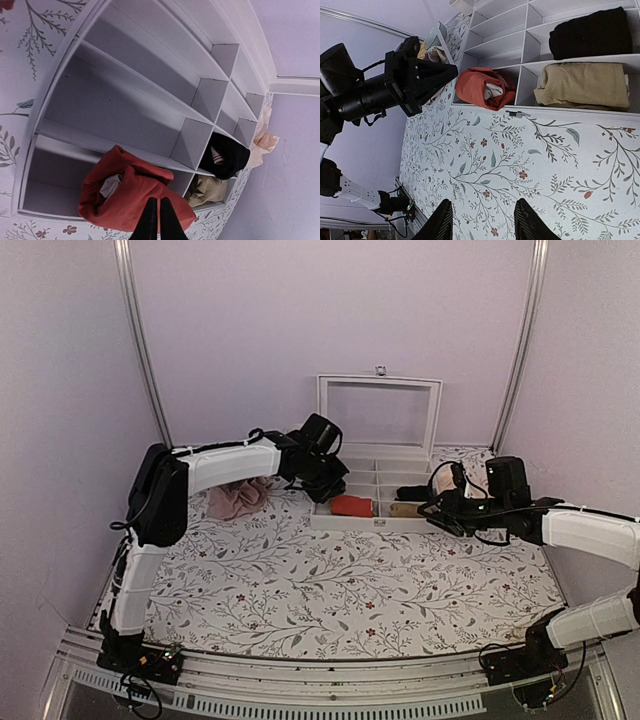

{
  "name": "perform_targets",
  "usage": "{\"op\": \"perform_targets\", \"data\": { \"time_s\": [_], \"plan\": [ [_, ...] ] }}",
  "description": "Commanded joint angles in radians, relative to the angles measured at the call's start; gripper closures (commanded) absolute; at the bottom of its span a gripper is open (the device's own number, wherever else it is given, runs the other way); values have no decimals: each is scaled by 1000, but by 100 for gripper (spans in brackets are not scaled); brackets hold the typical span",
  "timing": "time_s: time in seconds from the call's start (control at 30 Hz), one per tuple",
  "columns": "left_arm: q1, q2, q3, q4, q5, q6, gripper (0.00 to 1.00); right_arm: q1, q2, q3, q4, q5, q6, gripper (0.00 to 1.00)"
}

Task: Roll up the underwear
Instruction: Adjust the underwear in the storage box.

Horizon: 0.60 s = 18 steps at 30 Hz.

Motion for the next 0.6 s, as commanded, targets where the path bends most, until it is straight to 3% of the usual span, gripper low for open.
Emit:
{"op": "perform_targets", "data": {
  "time_s": [0.0,0.57],
  "plan": [
    [1,38,7,-14,16,37,96,-3,32,25,-29,19,-1,59],
    [-12,84,11,-4,8,22,95,-3,40,35,-45,20,-20,58]
  ]
}}
